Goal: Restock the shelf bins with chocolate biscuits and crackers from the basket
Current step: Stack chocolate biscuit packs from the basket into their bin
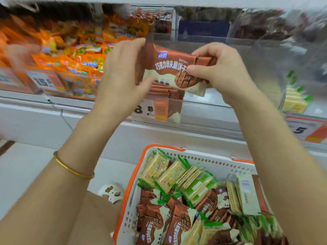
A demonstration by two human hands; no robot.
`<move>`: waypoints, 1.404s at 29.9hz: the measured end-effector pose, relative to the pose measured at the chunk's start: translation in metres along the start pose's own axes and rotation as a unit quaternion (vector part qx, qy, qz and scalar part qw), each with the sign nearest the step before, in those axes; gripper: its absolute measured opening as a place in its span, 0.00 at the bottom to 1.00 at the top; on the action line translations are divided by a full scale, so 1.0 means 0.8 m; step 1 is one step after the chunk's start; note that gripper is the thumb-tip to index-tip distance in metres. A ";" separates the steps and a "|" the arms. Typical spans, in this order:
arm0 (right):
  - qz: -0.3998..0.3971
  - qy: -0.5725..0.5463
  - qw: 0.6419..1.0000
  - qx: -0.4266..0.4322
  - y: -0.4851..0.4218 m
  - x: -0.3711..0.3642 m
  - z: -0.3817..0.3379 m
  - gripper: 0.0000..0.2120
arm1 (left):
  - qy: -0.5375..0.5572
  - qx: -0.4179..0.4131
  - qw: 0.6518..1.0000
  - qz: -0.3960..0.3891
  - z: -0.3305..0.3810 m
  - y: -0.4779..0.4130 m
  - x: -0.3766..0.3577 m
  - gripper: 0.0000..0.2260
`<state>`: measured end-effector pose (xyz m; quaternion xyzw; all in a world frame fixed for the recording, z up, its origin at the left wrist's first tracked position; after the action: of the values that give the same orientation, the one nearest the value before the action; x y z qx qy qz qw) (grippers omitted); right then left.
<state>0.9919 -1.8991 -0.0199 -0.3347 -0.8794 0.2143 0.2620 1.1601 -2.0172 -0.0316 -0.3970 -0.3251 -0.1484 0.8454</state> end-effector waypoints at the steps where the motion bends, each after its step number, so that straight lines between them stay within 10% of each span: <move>1: -0.017 0.024 1.000 -0.011 -0.009 -0.008 0.007 0.12 | -0.023 0.000 1.000 -0.001 -0.007 -0.003 -0.007 0.26; 13: -0.437 0.386 0.812 0.007 -0.041 -0.083 0.049 0.11 | -0.103 0.023 0.991 -0.087 -0.034 0.020 -0.047 0.21; 19: -0.491 0.429 0.755 0.069 -0.044 -0.089 0.050 0.13 | -0.088 0.036 0.993 -0.075 -0.031 0.027 -0.047 0.23; 31: -0.451 0.457 0.759 0.107 -0.047 -0.096 0.047 0.04 | -0.058 0.009 0.997 -0.055 -0.038 0.037 -0.048 0.19; 39: -0.190 0.188 0.954 0.135 0.045 -0.028 -0.012 0.11 | -0.077 -0.069 0.993 -0.062 -0.007 0.111 -0.030 0.09; 42: -0.360 0.180 0.915 0.022 0.149 -0.069 0.049 0.06 | -0.109 -0.047 0.972 -0.204 -0.020 0.142 -0.053 0.15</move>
<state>1.0604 -1.8637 -0.1334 -0.0221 -0.8733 0.0605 0.4829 1.1931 -1.9570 -0.1324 -0.3758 -0.4818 -0.2885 0.7372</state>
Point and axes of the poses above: each hand's wrist, its own y-axis away from the middle knuckle, its own x-axis out of the back of the hand, z = x × y, the point moved 2 cm from there along -y, towards the middle knuckle, and after that the axes turned 15 degrees about x, right-handed, at the moved point
